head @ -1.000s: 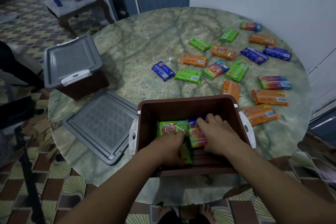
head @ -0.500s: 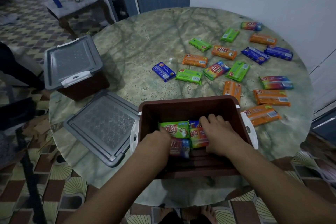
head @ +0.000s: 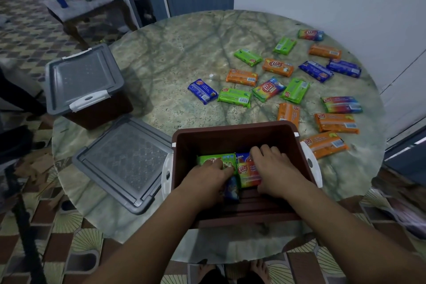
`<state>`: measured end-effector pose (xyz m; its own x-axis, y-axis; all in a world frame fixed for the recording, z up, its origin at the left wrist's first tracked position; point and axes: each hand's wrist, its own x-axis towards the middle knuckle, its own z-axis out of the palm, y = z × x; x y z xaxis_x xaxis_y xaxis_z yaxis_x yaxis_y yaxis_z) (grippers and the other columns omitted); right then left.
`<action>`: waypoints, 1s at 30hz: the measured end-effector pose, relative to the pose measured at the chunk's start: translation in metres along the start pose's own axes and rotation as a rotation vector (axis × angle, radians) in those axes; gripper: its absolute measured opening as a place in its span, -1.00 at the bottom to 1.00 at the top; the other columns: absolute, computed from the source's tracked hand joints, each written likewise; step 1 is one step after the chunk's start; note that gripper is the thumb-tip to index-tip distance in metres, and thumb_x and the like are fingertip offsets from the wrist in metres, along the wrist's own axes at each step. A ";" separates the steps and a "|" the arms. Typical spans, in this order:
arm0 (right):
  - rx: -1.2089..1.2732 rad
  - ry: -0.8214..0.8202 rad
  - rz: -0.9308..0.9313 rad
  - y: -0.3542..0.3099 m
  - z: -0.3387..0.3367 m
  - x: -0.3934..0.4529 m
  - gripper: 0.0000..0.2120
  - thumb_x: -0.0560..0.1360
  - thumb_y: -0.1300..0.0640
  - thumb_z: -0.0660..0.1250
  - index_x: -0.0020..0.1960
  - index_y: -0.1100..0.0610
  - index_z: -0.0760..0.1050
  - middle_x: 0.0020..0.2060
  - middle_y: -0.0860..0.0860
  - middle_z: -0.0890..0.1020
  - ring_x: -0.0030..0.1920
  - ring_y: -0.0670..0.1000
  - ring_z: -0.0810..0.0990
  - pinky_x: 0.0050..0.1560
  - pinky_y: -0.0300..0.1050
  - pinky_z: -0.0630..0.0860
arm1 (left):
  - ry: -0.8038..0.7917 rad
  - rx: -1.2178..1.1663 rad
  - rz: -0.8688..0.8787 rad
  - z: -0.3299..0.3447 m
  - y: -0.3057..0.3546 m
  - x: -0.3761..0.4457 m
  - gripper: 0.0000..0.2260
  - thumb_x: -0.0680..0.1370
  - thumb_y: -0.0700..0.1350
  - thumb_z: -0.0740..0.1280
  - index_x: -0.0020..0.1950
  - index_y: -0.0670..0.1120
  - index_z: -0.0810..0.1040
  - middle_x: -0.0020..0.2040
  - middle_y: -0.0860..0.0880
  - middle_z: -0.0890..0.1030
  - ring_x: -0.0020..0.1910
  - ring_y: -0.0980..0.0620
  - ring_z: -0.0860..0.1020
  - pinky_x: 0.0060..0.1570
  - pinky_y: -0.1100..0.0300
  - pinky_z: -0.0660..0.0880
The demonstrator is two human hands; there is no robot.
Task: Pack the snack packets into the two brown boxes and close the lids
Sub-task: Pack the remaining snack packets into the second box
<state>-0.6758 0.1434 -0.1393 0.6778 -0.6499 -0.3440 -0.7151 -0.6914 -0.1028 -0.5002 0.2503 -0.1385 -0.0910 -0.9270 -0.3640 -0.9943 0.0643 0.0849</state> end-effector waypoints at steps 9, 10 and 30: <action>-0.048 0.073 -0.051 -0.004 -0.022 -0.015 -0.30 0.36 -0.17 0.49 0.39 0.01 0.31 0.17 0.03 0.38 0.14 0.10 0.44 0.08 0.01 0.45 | 0.040 -0.023 -0.007 0.008 -0.003 0.006 -0.51 0.50 0.05 0.43 0.37 -0.02 0.38 0.24 -0.13 0.48 0.24 -0.20 0.47 0.02 -0.04 0.51; -0.027 0.047 -0.056 -0.004 -0.028 -0.017 -0.35 0.37 -0.21 0.44 0.37 0.00 0.37 0.12 0.02 0.41 0.09 0.08 0.47 0.05 -0.01 0.50 | 0.046 -0.026 -0.007 0.008 -0.003 0.006 -0.50 0.51 0.03 0.42 0.39 -0.03 0.37 0.24 -0.14 0.48 0.24 -0.20 0.48 0.03 -0.05 0.52; 0.127 -0.304 -0.053 0.012 -0.041 -0.002 -0.77 0.63 -0.09 0.29 0.23 -0.06 0.37 0.16 0.04 0.58 0.07 0.07 0.57 0.10 0.05 0.56 | 0.048 -0.082 -0.043 0.004 -0.002 0.003 -0.44 0.47 0.04 0.49 0.40 0.00 0.37 0.32 -0.09 0.46 0.31 -0.14 0.45 0.09 0.01 0.50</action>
<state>-0.6784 0.1235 -0.1019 0.6462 -0.4766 -0.5961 -0.7088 -0.6644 -0.2372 -0.4991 0.2494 -0.1435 -0.0439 -0.9449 -0.3244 -0.9892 -0.0044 0.1467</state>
